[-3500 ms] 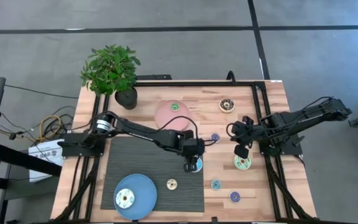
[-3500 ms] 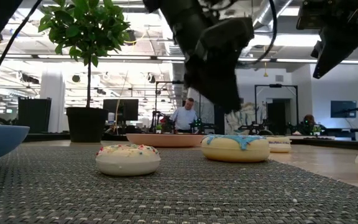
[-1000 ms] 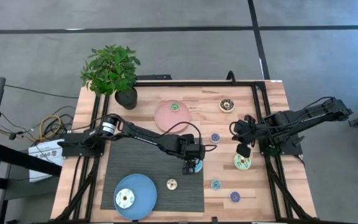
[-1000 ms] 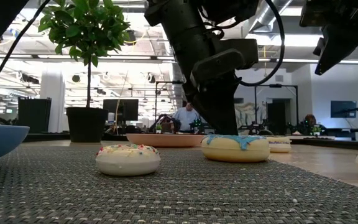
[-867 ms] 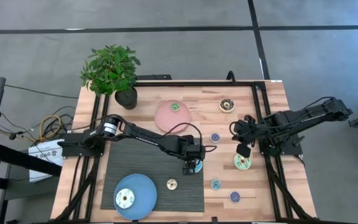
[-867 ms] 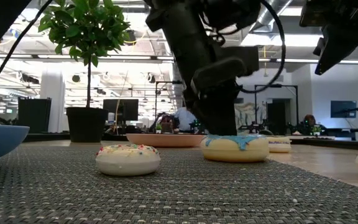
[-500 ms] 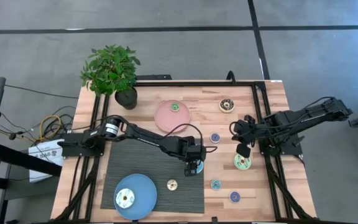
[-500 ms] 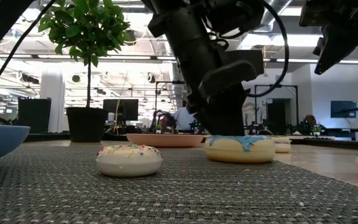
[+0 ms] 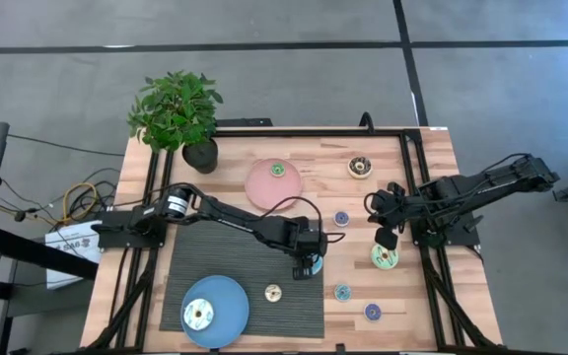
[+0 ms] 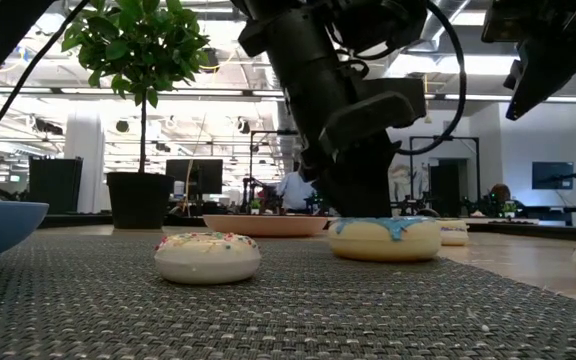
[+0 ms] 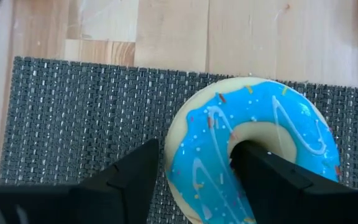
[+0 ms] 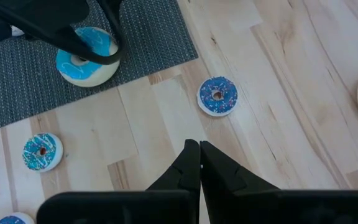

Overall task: Pick & Place donuts
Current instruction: Put the big blue donut on the blue plate

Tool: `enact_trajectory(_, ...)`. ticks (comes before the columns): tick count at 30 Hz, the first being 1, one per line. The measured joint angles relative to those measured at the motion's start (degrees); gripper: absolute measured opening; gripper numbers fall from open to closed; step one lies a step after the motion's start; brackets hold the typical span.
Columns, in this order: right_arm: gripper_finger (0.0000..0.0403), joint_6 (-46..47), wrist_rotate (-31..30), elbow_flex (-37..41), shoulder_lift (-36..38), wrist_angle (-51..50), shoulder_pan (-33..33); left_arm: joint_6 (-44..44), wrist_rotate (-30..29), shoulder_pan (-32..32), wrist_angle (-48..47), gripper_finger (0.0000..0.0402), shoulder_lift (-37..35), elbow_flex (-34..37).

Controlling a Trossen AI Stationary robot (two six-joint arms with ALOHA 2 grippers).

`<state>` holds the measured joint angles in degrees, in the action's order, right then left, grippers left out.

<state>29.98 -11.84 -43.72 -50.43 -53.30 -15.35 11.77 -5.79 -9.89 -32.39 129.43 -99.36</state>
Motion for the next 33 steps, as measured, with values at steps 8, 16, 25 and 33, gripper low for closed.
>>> enact_trajectory(8, 0.0, 0.0, 0.02, 0.0, 0.0, -0.01, 0.0, -0.52, -1.06, 0.09, -3.92, 0.0196, 0.07, -4.1)
enact_trajectory(16, 0.0, 0.0, 0.02, 0.0, 0.0, -0.02, 0.0, -1.79, -1.11, 0.11, -9.31, 0.0196, 0.02, -8.71)
enact_trajectory(25, 0.0, 0.0, 0.02, 0.0, 0.0, -0.02, 0.0, -1.37, -1.08, 0.16, -10.66, 0.0198, 0.09, -7.26)
enact_trajectory(33, 0.0, 0.0, 0.02, 0.0, 0.0, -0.02, 0.0, -1.22, -0.94, 0.54, -8.48, 0.024, 0.09, -7.22)
